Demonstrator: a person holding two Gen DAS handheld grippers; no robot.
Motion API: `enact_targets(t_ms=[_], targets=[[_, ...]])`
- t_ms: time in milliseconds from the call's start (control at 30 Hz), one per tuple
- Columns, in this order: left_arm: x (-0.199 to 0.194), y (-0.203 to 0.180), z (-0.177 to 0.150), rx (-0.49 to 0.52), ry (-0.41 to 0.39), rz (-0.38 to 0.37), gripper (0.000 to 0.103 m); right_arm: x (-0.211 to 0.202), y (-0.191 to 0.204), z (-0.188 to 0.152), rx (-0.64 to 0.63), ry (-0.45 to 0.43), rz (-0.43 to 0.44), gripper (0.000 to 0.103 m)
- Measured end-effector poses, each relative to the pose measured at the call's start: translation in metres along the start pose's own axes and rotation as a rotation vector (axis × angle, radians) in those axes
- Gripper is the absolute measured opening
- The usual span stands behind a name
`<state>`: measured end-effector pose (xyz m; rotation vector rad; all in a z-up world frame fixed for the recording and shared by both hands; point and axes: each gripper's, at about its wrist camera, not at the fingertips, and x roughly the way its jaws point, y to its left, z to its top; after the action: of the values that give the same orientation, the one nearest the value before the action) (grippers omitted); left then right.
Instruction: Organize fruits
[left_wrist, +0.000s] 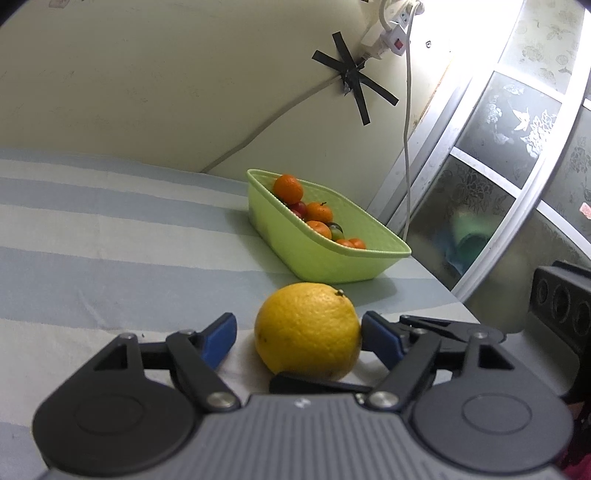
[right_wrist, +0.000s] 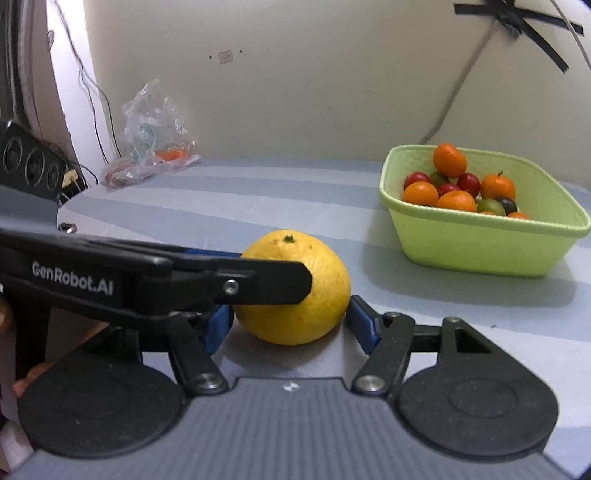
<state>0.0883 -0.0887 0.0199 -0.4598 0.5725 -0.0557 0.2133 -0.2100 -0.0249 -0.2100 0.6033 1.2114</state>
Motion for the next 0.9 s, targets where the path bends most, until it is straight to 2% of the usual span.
enact_targets(t_ms=[333, 900], targets=[[-0.0002, -0.0036, -0.0011, 0.013, -0.006, 0.009, 0.079, 0.0002, 0.0006, -0.0017, 0.003, -0.007, 0.004, 0.071], [0.0009, -0.0009, -0.0009, 0.02, 0.002, 0.036, 0.089, 0.0007, -0.0042, -0.0007, -0.001, -0.008, 0.008, 0.07]])
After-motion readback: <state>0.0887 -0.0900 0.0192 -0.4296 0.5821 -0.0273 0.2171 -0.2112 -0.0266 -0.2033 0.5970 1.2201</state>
